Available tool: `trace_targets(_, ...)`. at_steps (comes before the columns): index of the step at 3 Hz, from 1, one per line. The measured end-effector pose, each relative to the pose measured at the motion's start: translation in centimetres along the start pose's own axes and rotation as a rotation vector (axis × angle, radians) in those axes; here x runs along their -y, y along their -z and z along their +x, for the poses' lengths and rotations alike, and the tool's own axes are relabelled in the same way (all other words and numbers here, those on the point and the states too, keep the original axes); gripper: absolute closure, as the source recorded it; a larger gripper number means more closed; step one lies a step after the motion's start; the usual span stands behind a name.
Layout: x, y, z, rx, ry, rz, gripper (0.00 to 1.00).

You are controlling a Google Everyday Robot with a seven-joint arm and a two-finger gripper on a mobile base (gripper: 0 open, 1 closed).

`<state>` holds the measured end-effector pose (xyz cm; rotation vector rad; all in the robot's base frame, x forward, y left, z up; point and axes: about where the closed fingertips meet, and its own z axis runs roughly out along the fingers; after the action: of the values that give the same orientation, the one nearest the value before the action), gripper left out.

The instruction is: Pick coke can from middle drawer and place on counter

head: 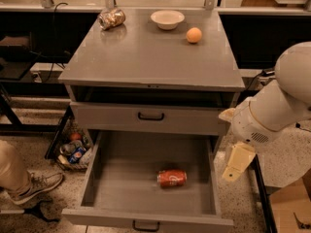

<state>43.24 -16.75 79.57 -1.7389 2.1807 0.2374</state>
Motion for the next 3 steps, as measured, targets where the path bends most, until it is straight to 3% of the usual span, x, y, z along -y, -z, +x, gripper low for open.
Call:
trace_targets(1,0.0,0.0,0.0,0.0,0.0,0.0,0.0)
trace_targets(2,0.7,-3.4,0.0,0.022,0.019,0.016,0.0)
trace_targets(3,1.7,-10.2,0.2,0.062,0.054,0.023,0.0)
